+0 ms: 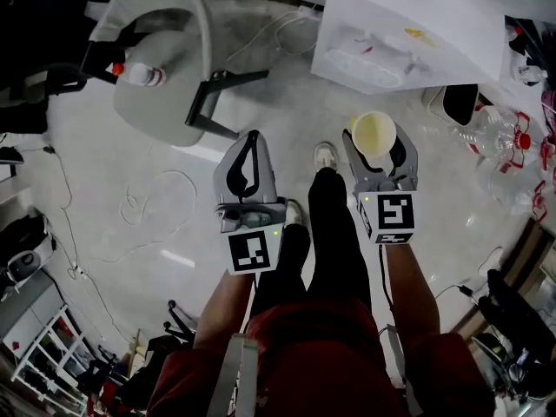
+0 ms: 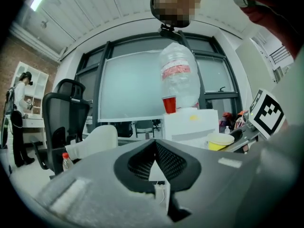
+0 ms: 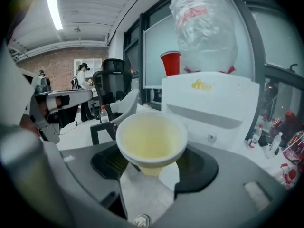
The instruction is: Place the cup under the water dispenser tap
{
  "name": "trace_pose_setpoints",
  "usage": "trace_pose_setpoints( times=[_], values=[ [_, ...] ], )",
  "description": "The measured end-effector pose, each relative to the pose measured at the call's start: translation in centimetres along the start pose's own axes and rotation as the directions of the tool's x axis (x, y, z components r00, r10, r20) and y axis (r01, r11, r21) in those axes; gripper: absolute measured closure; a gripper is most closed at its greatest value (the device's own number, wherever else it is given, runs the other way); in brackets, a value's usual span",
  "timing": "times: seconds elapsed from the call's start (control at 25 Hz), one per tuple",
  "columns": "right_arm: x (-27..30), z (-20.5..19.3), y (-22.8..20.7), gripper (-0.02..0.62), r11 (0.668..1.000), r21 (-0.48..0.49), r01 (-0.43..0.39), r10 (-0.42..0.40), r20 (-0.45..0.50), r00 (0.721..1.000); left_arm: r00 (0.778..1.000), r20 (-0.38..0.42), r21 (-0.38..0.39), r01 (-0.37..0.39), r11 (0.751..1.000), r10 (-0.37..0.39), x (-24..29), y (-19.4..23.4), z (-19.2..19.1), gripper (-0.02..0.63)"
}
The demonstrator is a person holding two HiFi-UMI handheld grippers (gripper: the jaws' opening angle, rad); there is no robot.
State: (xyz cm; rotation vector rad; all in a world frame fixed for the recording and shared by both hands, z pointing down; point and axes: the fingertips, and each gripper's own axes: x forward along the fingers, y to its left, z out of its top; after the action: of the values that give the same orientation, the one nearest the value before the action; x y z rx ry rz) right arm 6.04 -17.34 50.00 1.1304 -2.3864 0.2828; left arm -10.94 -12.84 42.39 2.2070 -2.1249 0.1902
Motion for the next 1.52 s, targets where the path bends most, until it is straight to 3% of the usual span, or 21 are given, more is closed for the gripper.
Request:
trace_pose_setpoints(
  times=[0.4, 0.68, 0.96, 1.52],
  values=[
    [7.9, -11.5, -2.5, 0.311, 1.0, 0.014, 0.025, -0.024, -0.085, 0.996, 0.995, -0.094, -0.002, 0.032, 0.999, -0.032, 2.8, -1.9, -11.2, 0.6],
    [11.4, -16.0, -3.6, 0.311, 0.999, 0.02, 0.038, -0.036, -0.093, 0.995, 0.992, -0.116, -0.013, 0.037, 0.999, -0.038, 4.0, -3.2, -17.1, 0.6],
    [13.8, -16.5, -4.4, 0.311, 0.999, -0.008, 0.034, -0.034, -0.072, 0.997, 0.987, -0.157, -0.017, 0.023, 1.0, -0.026, 4.2, -3.5, -21.0, 0.6],
    [18.8, -12.8, -7.7, 0.31, 0.997, -0.039, 0.07, -0.071, -0.012, 0.997, 0.977, -0.211, -0.034, 0.015, 0.999, -0.022, 5.0, -3.8, -22.6, 0.6]
  ],
)
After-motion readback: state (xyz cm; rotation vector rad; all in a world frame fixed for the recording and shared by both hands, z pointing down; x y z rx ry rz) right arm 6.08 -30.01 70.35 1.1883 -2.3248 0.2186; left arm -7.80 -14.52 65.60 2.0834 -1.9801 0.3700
